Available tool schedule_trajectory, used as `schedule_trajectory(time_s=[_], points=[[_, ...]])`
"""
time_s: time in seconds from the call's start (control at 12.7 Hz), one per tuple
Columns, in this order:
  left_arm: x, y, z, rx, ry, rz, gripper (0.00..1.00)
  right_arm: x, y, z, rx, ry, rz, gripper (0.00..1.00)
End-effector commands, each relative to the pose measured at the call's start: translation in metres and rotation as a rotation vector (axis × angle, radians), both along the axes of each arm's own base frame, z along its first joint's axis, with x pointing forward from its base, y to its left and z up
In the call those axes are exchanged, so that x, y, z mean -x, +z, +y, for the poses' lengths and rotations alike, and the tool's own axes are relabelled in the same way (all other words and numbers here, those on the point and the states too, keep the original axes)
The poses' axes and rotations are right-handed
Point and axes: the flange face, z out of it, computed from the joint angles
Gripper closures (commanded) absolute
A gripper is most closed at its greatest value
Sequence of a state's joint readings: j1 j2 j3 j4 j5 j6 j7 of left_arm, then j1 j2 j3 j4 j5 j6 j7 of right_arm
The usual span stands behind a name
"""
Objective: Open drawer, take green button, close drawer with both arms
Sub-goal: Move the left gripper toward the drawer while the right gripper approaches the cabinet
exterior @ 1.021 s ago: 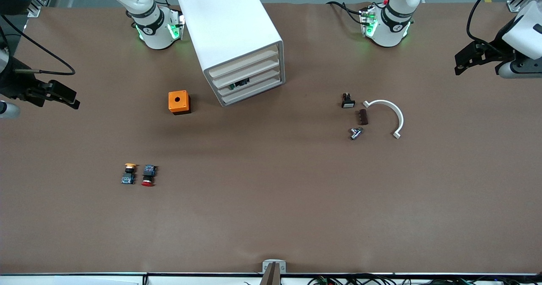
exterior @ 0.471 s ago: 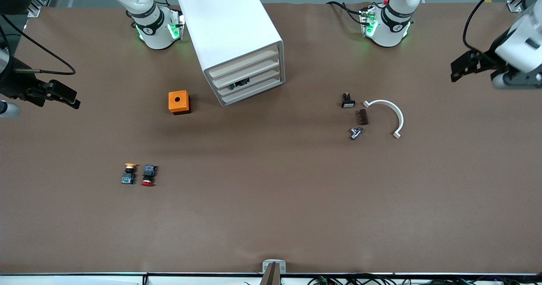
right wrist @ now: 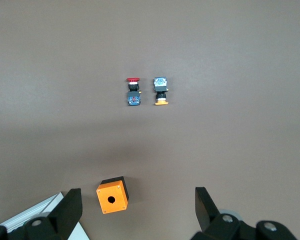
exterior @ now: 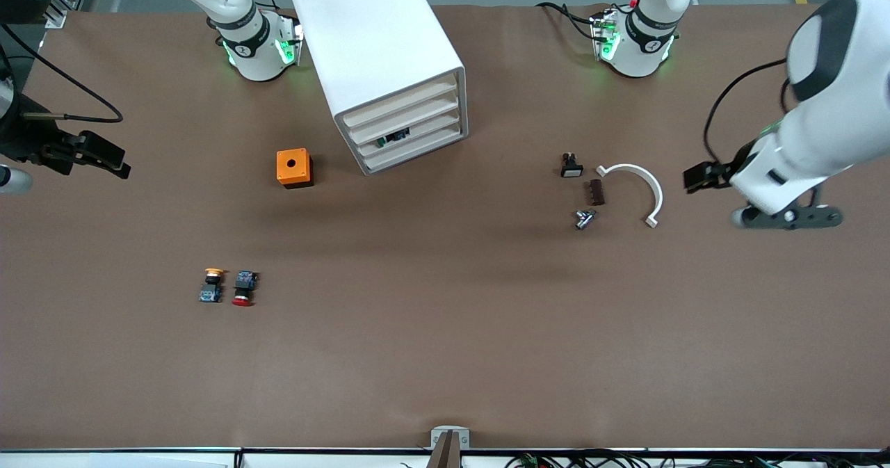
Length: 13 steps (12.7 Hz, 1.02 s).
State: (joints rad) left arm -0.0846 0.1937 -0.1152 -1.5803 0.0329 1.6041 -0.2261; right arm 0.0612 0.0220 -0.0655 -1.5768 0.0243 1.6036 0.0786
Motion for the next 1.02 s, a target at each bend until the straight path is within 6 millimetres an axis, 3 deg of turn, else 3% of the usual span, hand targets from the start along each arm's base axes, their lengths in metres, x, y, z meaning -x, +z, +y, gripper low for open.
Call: schedule_trajectory(time_s=[0.0,0.24,0.63,0.94], points=[[-0.009,-0.031,-0.036,-0.025,0.129,0.038,0.00,-0.007,-0.005,-0.003,0.002,0.018,-0.007,0.00],[-0.008,-0.085,-0.079,-0.078,0.283,0.114,0.00,-0.036,-0.046,-0.003,0.000,0.013,0.009,0.00],[-0.001,-0.144,-0.143,-0.146,0.600,0.213,0.00,-0.064,-0.120,0.014,-0.071,-0.029,0.102,0.00],[0.010,-0.187,-0.192,-0.251,0.847,0.263,0.00,-0.062,-0.141,0.036,-0.058,-0.185,0.177,0.01]])
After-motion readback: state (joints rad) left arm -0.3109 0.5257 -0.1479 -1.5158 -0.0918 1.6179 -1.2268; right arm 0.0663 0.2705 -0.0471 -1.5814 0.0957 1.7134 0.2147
